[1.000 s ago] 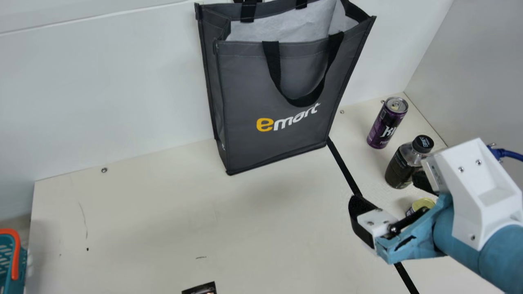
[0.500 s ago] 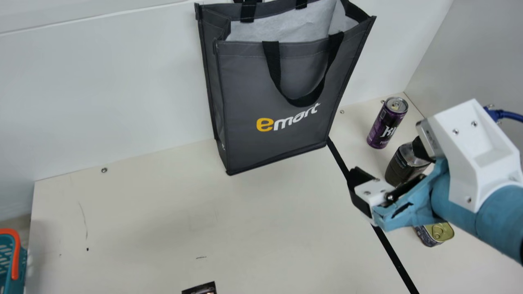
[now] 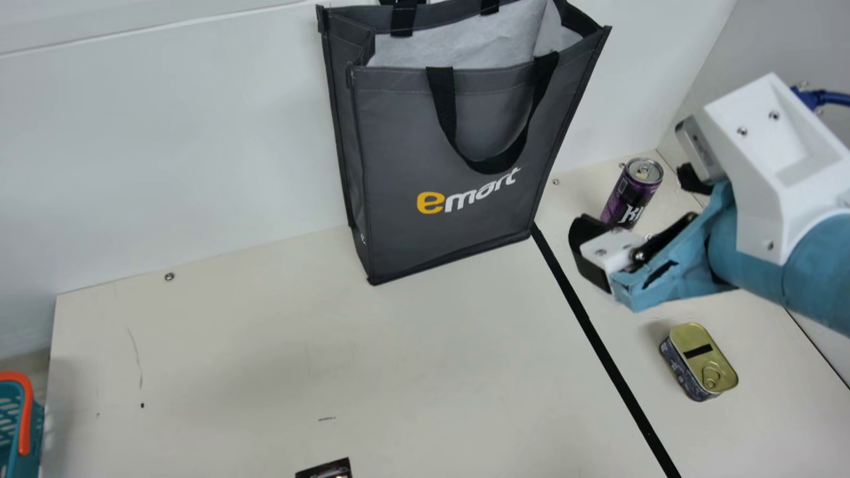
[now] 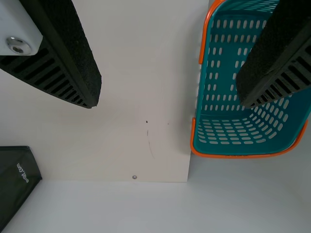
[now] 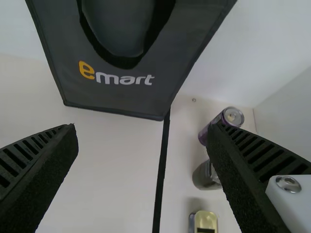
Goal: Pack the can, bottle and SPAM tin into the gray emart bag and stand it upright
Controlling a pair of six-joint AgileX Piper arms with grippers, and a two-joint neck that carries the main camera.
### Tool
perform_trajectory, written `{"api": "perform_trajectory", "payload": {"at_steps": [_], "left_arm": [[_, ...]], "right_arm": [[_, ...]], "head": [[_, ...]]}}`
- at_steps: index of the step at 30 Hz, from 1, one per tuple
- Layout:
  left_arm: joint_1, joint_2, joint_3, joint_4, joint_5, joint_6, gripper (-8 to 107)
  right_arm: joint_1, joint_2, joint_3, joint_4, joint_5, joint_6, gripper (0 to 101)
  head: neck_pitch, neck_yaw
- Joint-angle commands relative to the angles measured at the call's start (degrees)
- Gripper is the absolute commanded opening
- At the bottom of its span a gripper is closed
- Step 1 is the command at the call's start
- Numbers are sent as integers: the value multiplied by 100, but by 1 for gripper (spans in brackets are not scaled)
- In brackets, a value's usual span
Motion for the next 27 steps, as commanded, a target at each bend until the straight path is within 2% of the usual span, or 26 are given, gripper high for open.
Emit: {"api": "perform_trajectory", "payload": {"at_steps": [1,16,27], "left_arm": [[0,0,0,0,0,0,90],[0,0,0,0,0,0,90],[0,0,0,0,0,0,90]], "right_arm": [[-39,109,-189,41,-11,-197,95],[-68,920,-1258,228,-11,-1268,95],[0,1422,-1750,488,-11,-2145,95]], "head": [[-130,-14],[-130,-14],[-130,-14]]}}
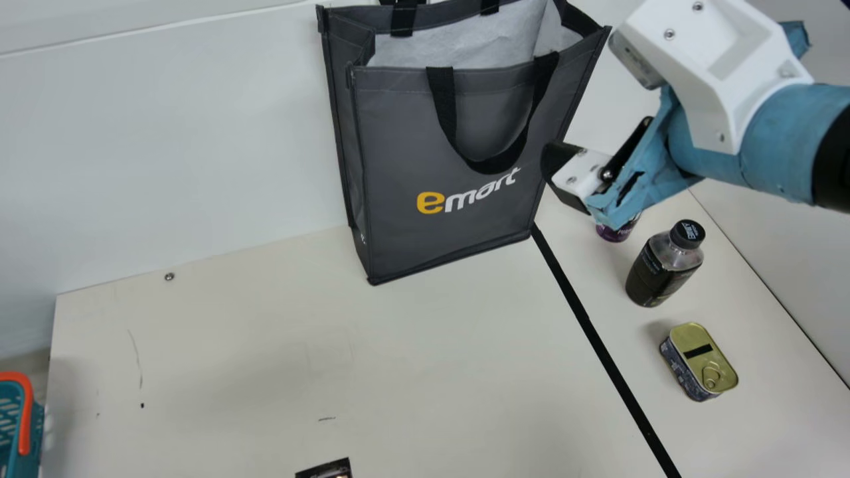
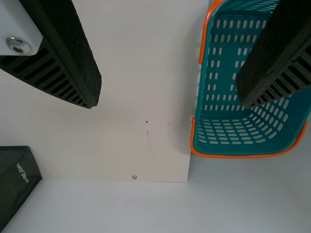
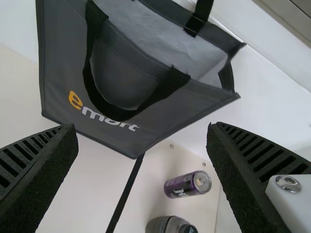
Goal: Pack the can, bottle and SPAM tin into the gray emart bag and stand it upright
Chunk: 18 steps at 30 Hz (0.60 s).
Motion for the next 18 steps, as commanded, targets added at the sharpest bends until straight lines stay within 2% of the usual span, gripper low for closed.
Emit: {"api": "perform_trajectory", "payload": {"at_steps": [1,18], "left_arm": [[0,0,0,0,0,0,90],[0,0,0,0,0,0,90]], "right_arm": [[-3,71,-61,33,-1,-184,95],[-136,850,-827,421,-1,-1153,95]], "head": [[-130,-5],[-130,-5]]}}
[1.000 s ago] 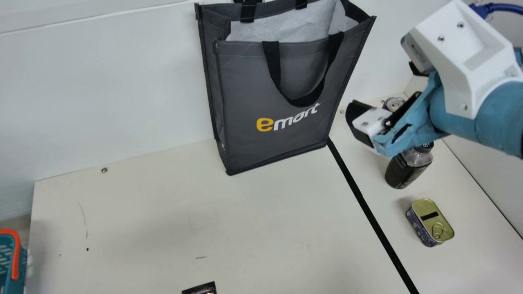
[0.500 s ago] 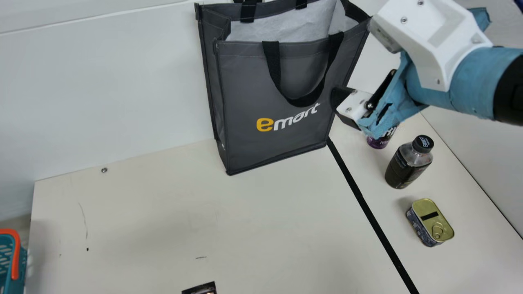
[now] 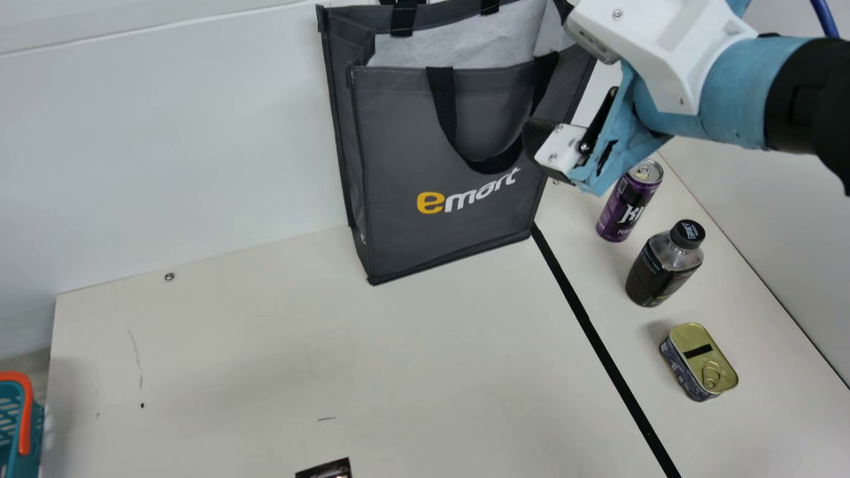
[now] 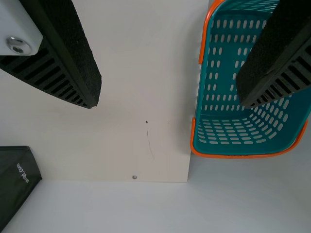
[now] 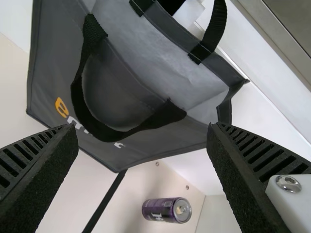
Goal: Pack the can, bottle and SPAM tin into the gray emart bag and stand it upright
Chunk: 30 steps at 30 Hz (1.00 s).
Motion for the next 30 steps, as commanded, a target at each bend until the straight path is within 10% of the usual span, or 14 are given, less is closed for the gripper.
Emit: {"api": "perform_trajectory", "payload": {"at_steps": [1,30], "left_arm": [[0,0,0,0,0,0,90],[0,0,0,0,0,0,90]], "right_arm": [[-8,100,-62,63,0,-104,95],[7,1422,-799,901,0,-1892,95]], "head": [[-130,-5],[-130,-5]]}}
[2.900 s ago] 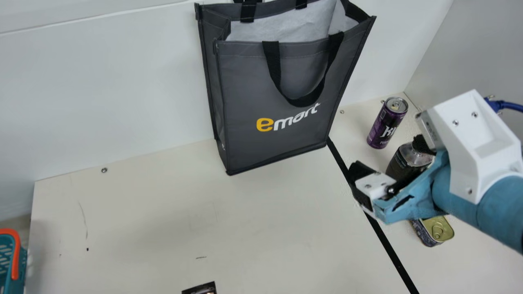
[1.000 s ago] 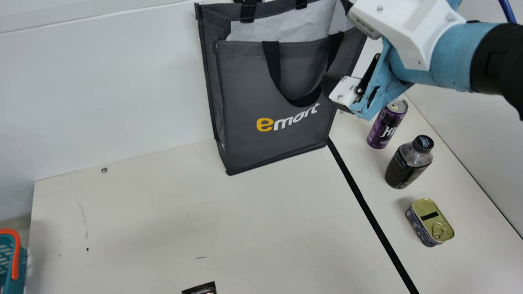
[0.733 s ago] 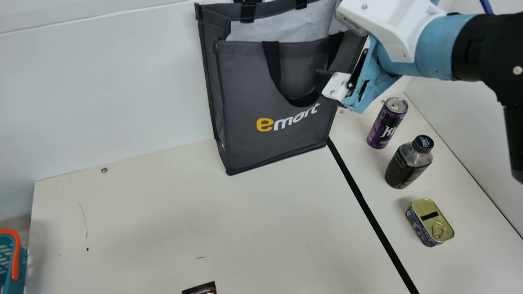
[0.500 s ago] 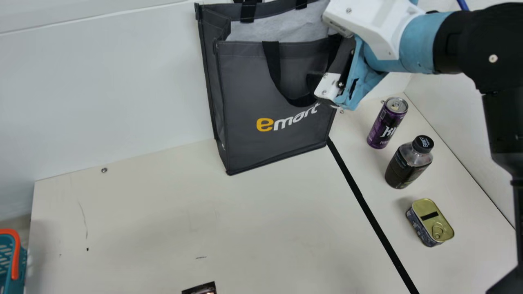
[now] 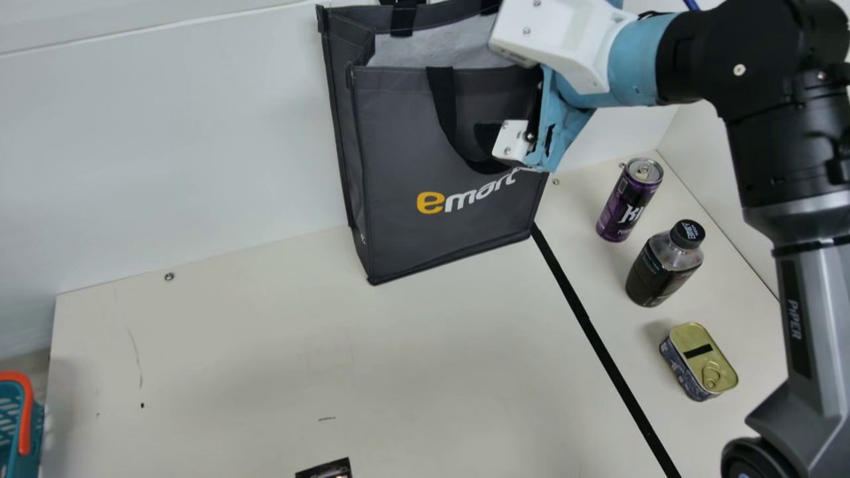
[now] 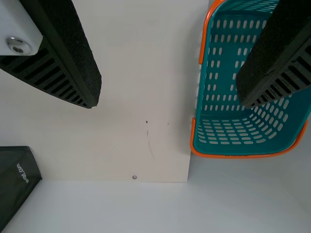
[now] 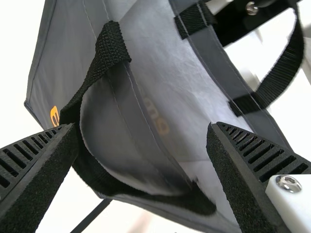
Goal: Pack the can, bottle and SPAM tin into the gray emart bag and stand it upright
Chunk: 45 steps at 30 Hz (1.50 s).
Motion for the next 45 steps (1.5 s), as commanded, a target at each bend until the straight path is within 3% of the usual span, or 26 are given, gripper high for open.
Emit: {"api": "perform_trajectory", "payload": {"at_steps": [1,15,29,45], "left_arm": [[0,0,0,0,0,0,90],[0,0,0,0,0,0,90],[0,0,0,0,0,0,90],[0,0,0,0,0,0,90]], "right_arm": [[20,60,-24,-1,4,-79,95],[174,460,2,8,4,-353,95],[135,597,88,157,4,-453,2],[210,376,-18,161,4,-335,0]], "head": [[-130,-5],[-130,-5],[-130,-5],[-130,-5]]}}
